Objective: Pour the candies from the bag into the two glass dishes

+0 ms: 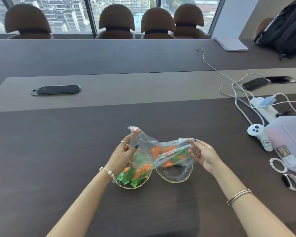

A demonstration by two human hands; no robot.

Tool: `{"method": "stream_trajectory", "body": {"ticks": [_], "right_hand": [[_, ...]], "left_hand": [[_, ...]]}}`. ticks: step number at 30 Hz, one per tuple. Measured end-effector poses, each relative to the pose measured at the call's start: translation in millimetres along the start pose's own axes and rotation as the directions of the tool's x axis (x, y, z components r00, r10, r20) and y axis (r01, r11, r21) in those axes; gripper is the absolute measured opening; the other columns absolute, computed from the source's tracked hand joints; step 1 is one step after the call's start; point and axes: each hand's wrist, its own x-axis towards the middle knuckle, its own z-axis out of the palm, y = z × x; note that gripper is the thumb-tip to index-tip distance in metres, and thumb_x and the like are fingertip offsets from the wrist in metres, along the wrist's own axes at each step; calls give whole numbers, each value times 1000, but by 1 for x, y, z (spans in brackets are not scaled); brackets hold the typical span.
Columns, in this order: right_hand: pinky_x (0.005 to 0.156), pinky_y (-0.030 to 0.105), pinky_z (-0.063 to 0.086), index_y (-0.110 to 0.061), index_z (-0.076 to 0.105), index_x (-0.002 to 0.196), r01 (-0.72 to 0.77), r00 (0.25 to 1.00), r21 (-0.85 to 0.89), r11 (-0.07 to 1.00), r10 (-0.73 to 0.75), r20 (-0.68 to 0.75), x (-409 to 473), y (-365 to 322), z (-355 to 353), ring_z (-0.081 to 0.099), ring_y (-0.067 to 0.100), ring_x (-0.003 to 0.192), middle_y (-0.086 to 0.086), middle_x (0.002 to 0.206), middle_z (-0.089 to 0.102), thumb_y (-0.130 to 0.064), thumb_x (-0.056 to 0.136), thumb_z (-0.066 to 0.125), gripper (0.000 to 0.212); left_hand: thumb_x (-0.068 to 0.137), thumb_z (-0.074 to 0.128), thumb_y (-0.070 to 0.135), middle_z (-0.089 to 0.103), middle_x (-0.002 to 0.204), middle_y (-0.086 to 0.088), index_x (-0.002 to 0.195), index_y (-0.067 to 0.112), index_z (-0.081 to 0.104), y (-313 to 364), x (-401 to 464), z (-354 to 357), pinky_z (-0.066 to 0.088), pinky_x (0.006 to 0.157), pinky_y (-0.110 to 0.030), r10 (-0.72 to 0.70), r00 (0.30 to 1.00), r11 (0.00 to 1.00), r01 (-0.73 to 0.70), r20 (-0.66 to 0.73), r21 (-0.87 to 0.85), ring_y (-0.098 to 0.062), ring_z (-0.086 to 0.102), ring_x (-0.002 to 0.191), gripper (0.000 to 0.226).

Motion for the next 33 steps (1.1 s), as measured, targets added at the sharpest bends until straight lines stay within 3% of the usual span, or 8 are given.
{"method": "stream_trajectory", "body": {"ticks": [2,6,8,11,15,19,26,33], "right_hand": [[45,16,50,-16,65,87,-26,1000,-11,1000,26,8,6,4,-3,62,6,46,-7,52,65,-14,92,49,18],[42,15,49,-14,66,89,-79,996,-97,992,83,40,14,17,-9,63,6,45,-3,57,63,-15,93,46,20],[43,16,50,-11,66,93,-83,994,-129,988,90,53,15,21,-11,65,8,46,2,65,61,-14,93,46,20],[43,17,51,-7,64,98,-69,993,-166,984,83,79,15,19,-12,66,11,47,5,69,56,-14,93,47,20],[46,22,52,-4,64,98,-9,994,-306,952,42,102,14,15,-10,66,14,48,4,63,53,-16,92,49,20],[49,25,52,-5,62,90,35,994,-395,918,10,110,12,17,-8,64,14,46,3,60,53,-16,90,49,17],[43,20,49,-10,60,78,54,987,-304,951,-5,160,5,7,-1,65,12,49,3,65,51,-20,91,53,18],[42,21,49,-10,64,84,82,981,-244,966,-35,190,1,0,7,62,14,51,3,64,51,-23,88,58,15]], "left_hand": [[89,41,7,43,51,11,113,46,52,7,3,5,43,46,-21,-14,999,999,12,-29,-44,-8,40,49,47],[85,46,20,58,92,-12,113,45,59,23,11,18,36,76,-46,-13,1000,989,9,-23,-146,-29,45,82,39],[87,46,22,58,91,-12,115,42,60,36,14,25,38,71,-43,-3,999,982,-5,-39,-189,-27,43,75,37],[94,39,12,61,71,0,124,29,57,59,16,35,45,52,-21,21,999,973,-29,-34,-228,-8,49,52,38],[94,37,5,53,69,1,124,24,57,81,20,46,43,45,-15,32,999,960,-31,-1,-279,-3,46,44,40],[93,40,5,56,71,-1,122,19,58,99,20,55,46,46,-17,28,999,943,-20,18,-331,-4,51,46,37],[93,42,7,58,79,-3,116,21,61,114,14,52,50,56,-20,68,997,895,-47,33,-444,-10,53,60,33],[93,42,6,60,84,-5,101,22,63,118,5,30,54,60,-21,109,994,877,-89,15,-472,-13,57,67,28]]}}
